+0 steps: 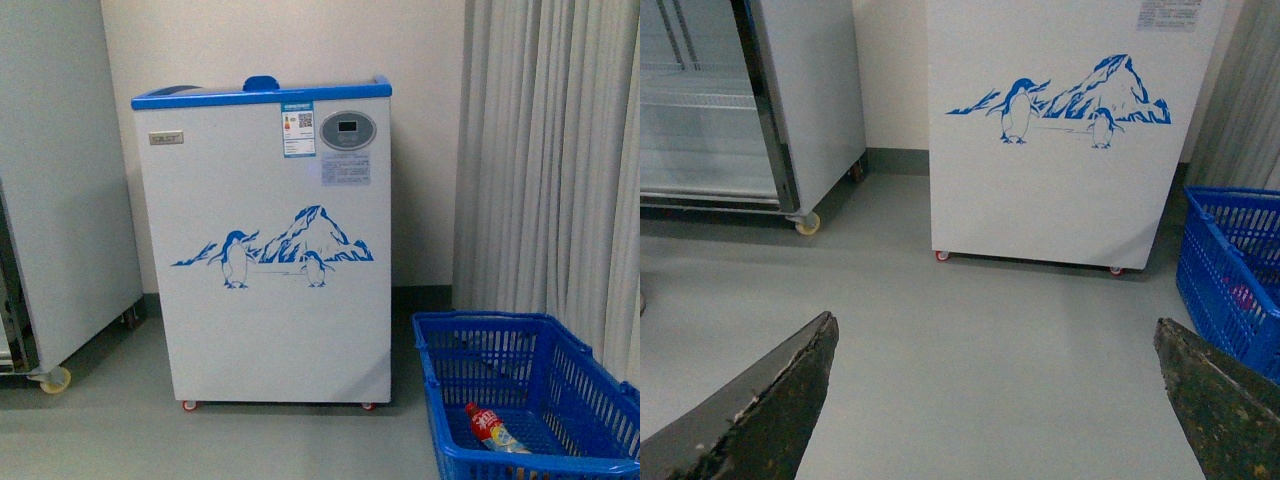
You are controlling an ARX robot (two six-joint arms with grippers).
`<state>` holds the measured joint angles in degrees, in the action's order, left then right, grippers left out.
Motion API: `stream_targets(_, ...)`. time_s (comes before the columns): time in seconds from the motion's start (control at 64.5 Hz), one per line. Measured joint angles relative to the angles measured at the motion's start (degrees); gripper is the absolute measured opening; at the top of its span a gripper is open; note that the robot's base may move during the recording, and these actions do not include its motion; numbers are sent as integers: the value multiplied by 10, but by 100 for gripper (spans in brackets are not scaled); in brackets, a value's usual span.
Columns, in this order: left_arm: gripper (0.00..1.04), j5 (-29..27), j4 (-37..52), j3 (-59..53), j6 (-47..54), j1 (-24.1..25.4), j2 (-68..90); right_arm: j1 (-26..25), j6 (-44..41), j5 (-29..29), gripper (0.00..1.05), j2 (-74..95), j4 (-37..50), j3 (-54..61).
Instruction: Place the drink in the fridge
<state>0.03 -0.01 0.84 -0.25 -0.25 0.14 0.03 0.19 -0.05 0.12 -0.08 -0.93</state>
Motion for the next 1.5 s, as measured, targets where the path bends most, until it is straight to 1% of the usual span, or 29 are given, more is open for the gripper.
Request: stream_targets(1.503, 97, 0, 0, 0, 0, 0, 0, 0, 0, 0, 97, 0, 0, 0)
